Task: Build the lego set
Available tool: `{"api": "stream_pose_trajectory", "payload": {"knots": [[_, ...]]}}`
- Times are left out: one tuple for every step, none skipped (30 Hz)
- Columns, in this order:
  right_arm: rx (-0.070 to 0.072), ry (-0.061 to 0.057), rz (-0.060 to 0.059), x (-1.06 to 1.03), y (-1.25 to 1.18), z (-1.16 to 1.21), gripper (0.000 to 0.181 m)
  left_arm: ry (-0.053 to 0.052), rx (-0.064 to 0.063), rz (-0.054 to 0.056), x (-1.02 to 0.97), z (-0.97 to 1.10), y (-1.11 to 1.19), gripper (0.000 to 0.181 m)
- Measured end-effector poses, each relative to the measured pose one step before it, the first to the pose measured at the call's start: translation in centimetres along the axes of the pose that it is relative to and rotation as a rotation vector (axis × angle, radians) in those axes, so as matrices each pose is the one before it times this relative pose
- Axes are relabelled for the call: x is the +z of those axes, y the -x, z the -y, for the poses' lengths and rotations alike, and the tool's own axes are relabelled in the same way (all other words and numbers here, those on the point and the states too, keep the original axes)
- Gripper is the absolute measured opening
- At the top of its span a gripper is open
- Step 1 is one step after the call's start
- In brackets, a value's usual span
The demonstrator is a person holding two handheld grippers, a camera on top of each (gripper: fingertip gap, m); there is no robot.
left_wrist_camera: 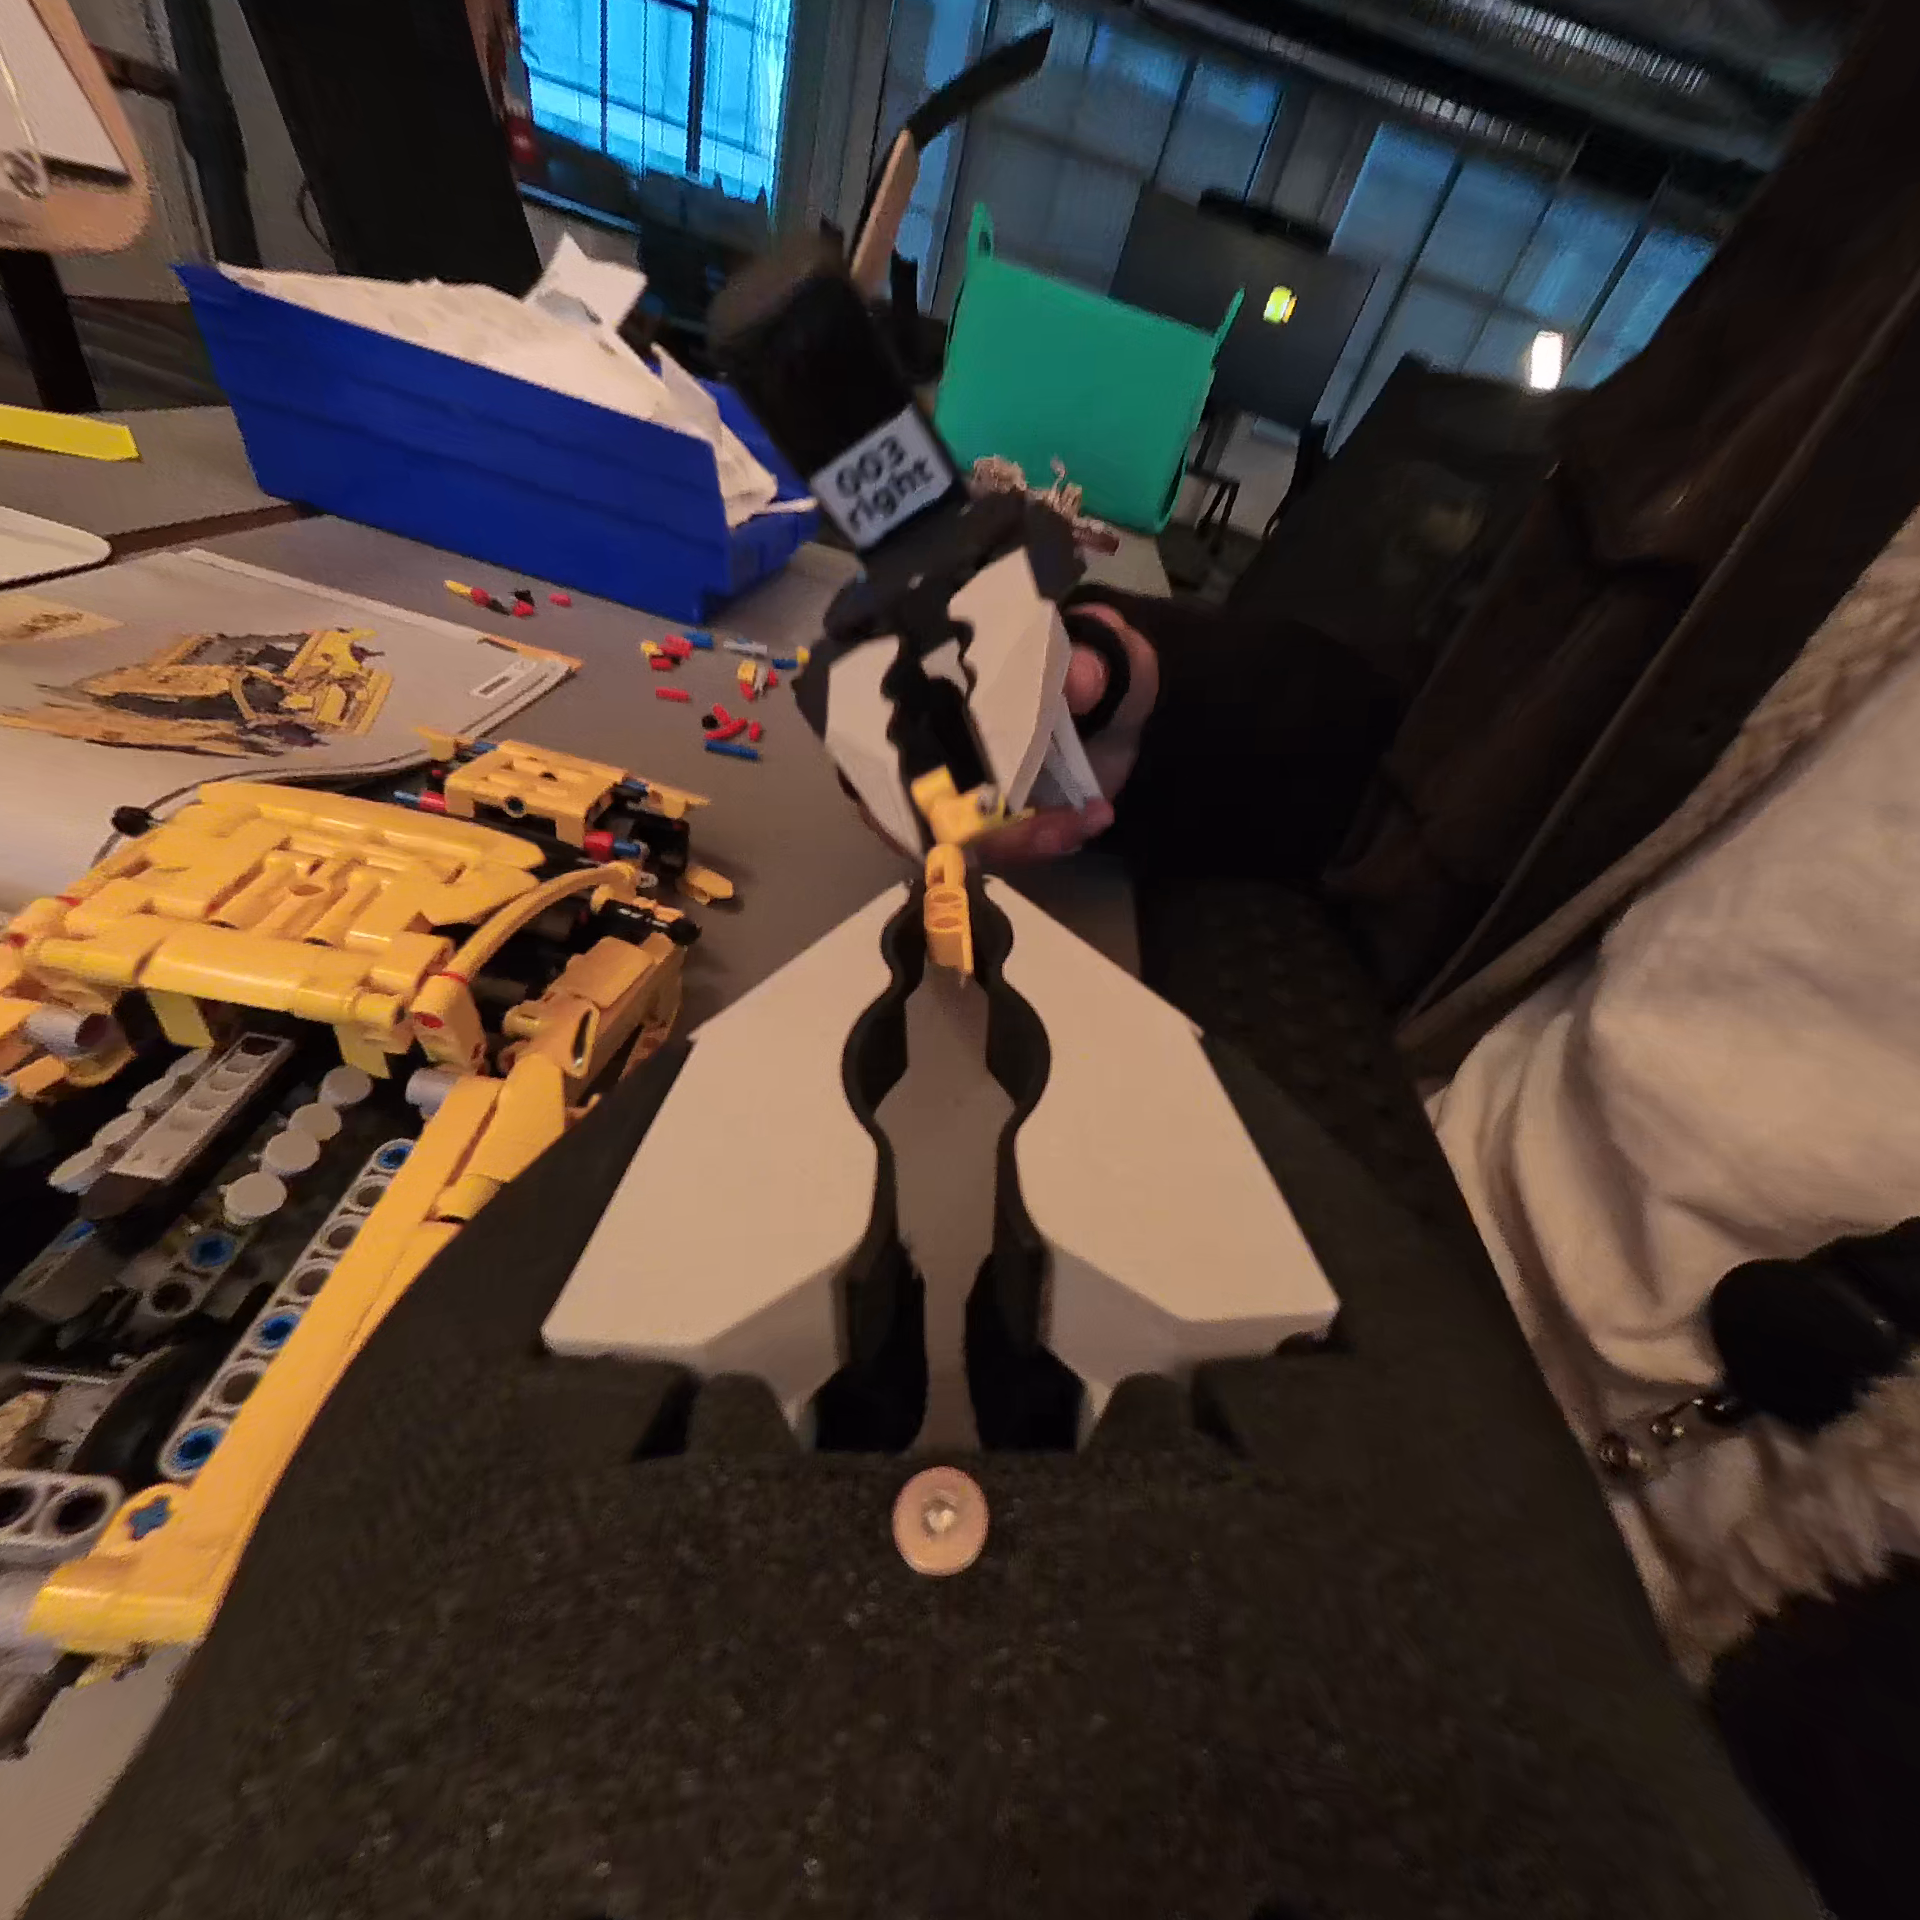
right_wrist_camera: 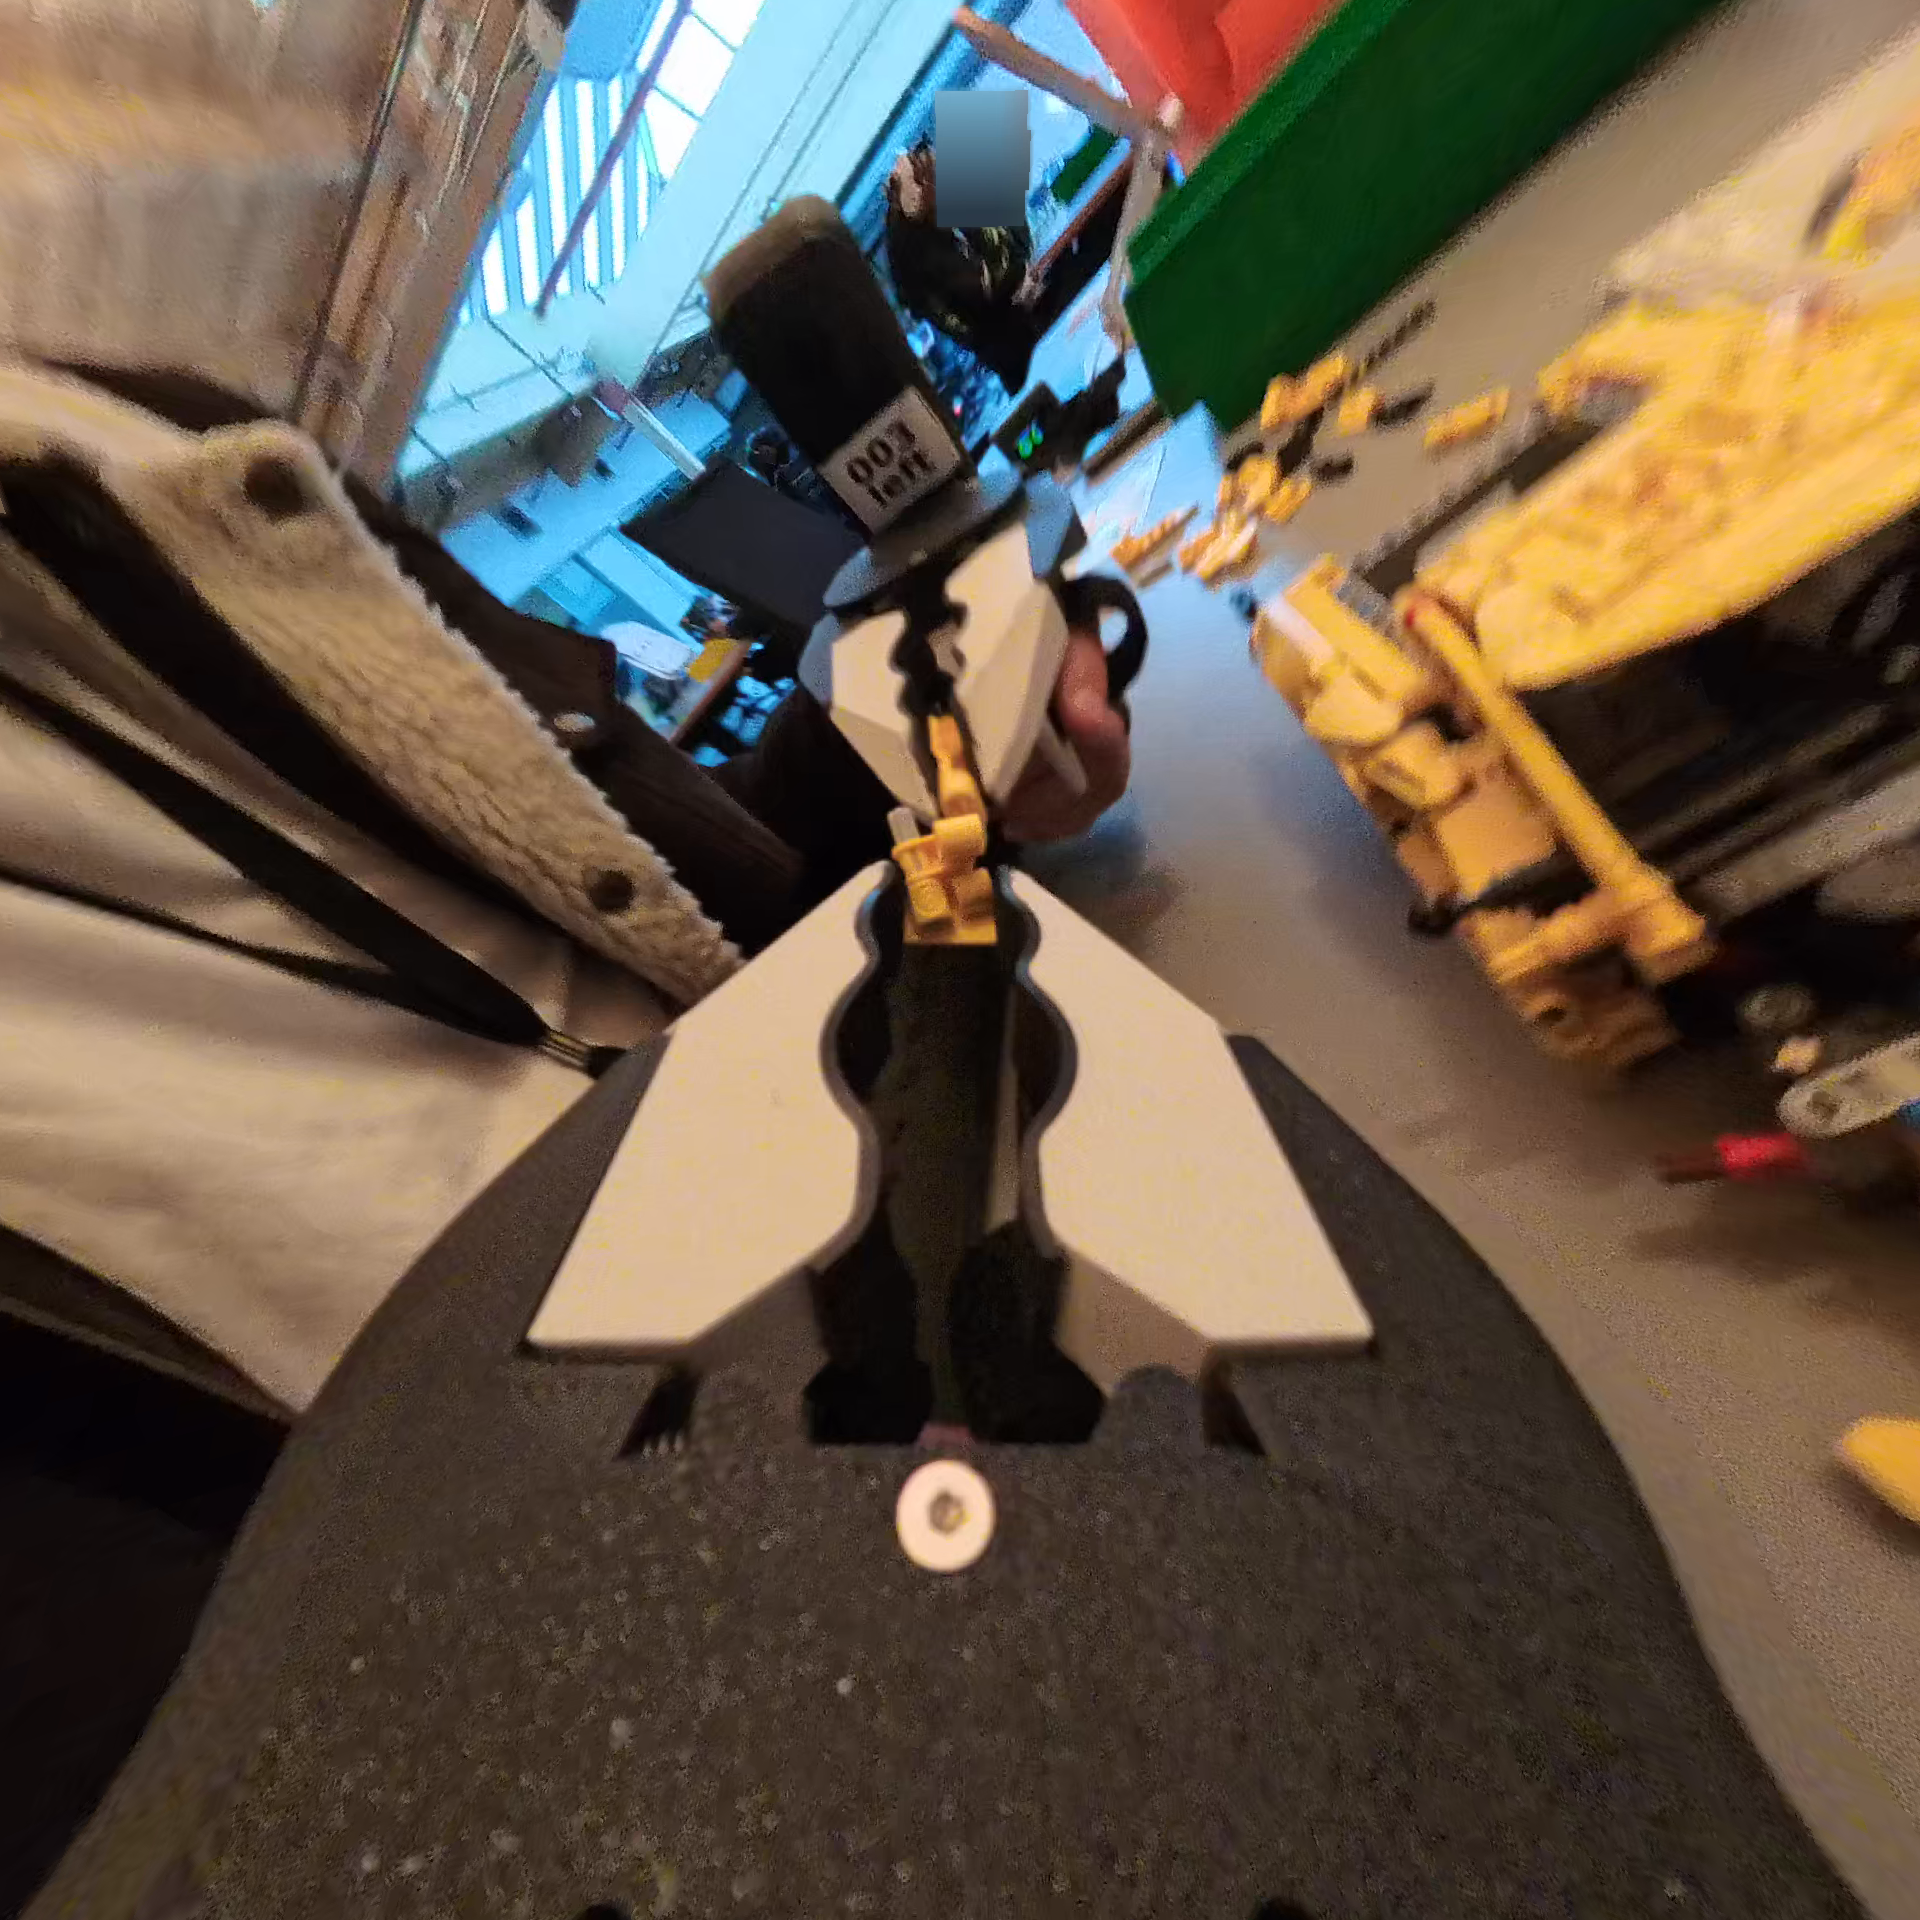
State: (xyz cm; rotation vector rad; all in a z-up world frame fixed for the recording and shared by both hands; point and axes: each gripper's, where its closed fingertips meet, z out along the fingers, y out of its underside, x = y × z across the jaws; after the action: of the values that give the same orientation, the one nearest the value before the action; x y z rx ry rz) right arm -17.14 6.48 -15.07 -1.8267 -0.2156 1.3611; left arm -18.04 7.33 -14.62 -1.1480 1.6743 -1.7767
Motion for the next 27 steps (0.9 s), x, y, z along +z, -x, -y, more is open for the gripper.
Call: {"api": "stream_pose_trajectory", "payload": {"knots": [[0.0786,0.034,-0.0269,0.155,-0.644,-0.564,0.016,-0.0104,-0.003,-0.0017,-0.152,0.204,0.04,0.007],[-0.0013,0.0361,-0.0936,0.052,-1.5,-0.637,0.016,0.0042,0.0062,0.0067,-0.089,-0.044,0.127,0.007],[-0.0554,0.0254,-0.108,-0.019,-1.468,-0.594,0.016,0.0137,0.0119,0.0129,-0.034,-0.208,0.178,0.007],[-0.042,0.0502,-0.076,0.037,-0.968,-0.904,0.016,0.0158,0.0132,0.0114,0.028,-0.252,0.112,0.007],[-0.0059,0.0616,-0.0457,0.096,-0.639,-0.981,0.016,0.0121,0.01,0.0035,0.068,-0.221,-0.033,0.007],[0.011,0.0444,-0.0273,0.087,-0.415,-0.69,0.016,0.0064,0.0055,-0.0009,0.086,-0.132,-0.097,0.007],[0.0072,0.024,-0.0098,0.054,-0.137,-0.39,0.016,0.0057,0.0042,-0.0022,0.094,-0.118,-0.111,0.007],[0.0148,0.0192,0.0236,0.073,0.34,-0.315,0.016,0.0093,0.0045,-0.0009,0.111,-0.175,-0.059,0.007],[0.0373,0.0043,0.0791,0.032,1.065,-0.056,0.016,0.0129,0.0063,0.0018,0.091,-0.214,-0.018,0.007],[0.0534,-0.0216,0.0928,-0.059,1.144,0.38,0.016,0.0122,0.0107,0.0039,0.088,-0.2,-0.001,0.007],[0.0506,-0.0391,0.0696,-0.129,0.745,0.603,0.016,0.0068,0.0129,-0.0017,0.051,-0.126,-0.118,0.007],[0.046,-0.0321,0.0613,-0.142,0.592,0.472,0.016,0.001,0.0112,-0.0061,0.034,-0.03,-0.186,0.007],[0.0361,-0.0204,0.0554,-0.139,0.56,0.308,0.016,-0.0045,0.0096,-0.0077,-0.004,0.087,-0.215,0.007],[0.0207,-0.0089,0.0243,-0.083,0.21,0.134,0.016,-0.0098,0.01,-0.0116,-0.025,0.162,-0.273,0.007],[0.0132,0.0026,0.0036,-0.016,-0.031,-0.047,0.016,-0.0137,0.0127,-0.0117,-0.035,0.22,-0.275,0.007],[0.0147,0.0127,0.0197,0.071,0.214,-0.188,0.016,-0.0186,0.0212,-0.0129,-0.039,0.249,-0.3,0.007],[0.0216,0.0137,0.0416,0.125,0.516,-0.177,0.015,-0.0241,0.0309,-0.0143,-0.011,0.297,-0.381,0.007],[0.0237,0.0134,0.0358,0.144,0.414,-0.149,0.015,-0.0212,0.0362,-0.0143,0.045,0.261,-0.431,0.007],[0.022,0.0161,0.0288,0.131,0.27,-0.159,0.015,-0.0089,0.0317,-0.013,0.102,0.128,-0.435,0.007],[0.0202,0.0196,0.025,0.125,0.22,-0.168,0.015,0.0055,0.0222,-0.0102,0.145,-0.058,-0.342,0.007],[0.016,0.0184,0.0244,0.083,0.257,-0.135,0.015,0.0161,0.0137,-0.0124,0.132,-0.242,-0.311,0.007],[0.0103,0.0184,0.0113,0.052,0.139,-0.11,0.015,0.016,0.0055,-0.0107,0.086,-0.246,-0.241,0.007],[0.0051,0.0279,-0.0012,0.057,0.021,-0.264,0.015,0.0013,0.0018,-0.0109,0.026,0.006,-0.227,0.007],[0.0052,0.0276,0.006,0.05,0.193,-0.241,0.015,-0.0013,0.004,-0.0132,-0.016,0.077,-0.282,0.007],[0.0039,0.028,0.0069,0.052,0.235,-0.231,0.015,0.0043,0.0089,-0.0058,-0.03,-0.019,-0.166,0.007],[0.0041,0.027,-0.0008,0.042,0.142,-0.226,0.015,0.0072,0.0112,0.0021,-0.026,-0.084,-0.033,0.007],[0.0023,0.026,-0.0062,0.06,0.09,-0.221,0.015,0.0054,0.0063,-0.0025,-0.014,-0.11,-0.069,0.007]]}}
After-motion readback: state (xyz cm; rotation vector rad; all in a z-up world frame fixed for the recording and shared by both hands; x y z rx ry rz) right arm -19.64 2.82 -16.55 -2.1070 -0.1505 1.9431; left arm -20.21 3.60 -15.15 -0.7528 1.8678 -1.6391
